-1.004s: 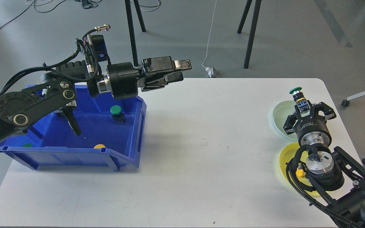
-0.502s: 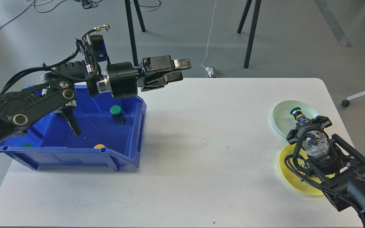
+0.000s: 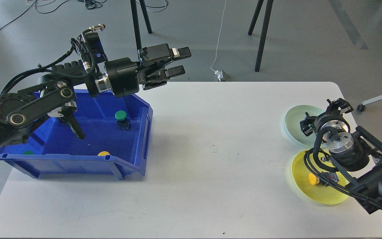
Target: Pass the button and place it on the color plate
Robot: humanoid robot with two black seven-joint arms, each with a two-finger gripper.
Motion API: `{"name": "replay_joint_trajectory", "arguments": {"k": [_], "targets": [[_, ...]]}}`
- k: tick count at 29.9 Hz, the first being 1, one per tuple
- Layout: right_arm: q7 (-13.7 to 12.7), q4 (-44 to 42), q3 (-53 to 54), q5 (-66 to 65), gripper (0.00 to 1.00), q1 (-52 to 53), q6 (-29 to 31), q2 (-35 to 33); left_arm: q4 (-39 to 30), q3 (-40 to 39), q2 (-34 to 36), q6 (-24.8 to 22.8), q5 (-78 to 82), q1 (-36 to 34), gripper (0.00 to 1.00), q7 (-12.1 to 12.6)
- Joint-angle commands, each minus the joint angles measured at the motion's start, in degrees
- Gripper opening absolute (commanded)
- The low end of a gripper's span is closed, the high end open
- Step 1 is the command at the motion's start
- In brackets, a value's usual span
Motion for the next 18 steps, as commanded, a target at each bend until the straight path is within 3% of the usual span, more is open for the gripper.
{"name": "replay_joint_trajectory", "arguments": {"k": [1, 6, 10, 12, 18], "targets": [[0.0, 10.39, -3.37, -5.69, 1.0, 0.31, 2.31, -7.83, 2.83, -2.87, 1.24, 0.01, -14.12, 1.95, 0.9, 0.0], [1.75, 14.45, -4.08, -9.93, 1.0, 0.75, 25.32, -15.31, 4.59, -6.91, 3.88, 0.01, -25.49, 7.31, 0.93, 0.0], [9.73, 14.19, -3.9, -9.66, 1.0, 0.75, 47.72, -20.06, 7.22, -15.07, 3.53, 0.01, -29.46, 13.28, 0.95, 0.0], [11.42, 14.02, -3.82, -9.57, 1.0, 0.66, 55.65, -20.95, 7.84, -19.21, 3.09, 0.01, -30.08, 16.18, 0.96, 0.0], [12.21, 13.75, -2.85, -9.49, 1.0, 0.31, 53.4, -18.93, 7.76, -22.74, 1.68, 0.01, -30.08, 18.66, 0.96, 0.0]]}}
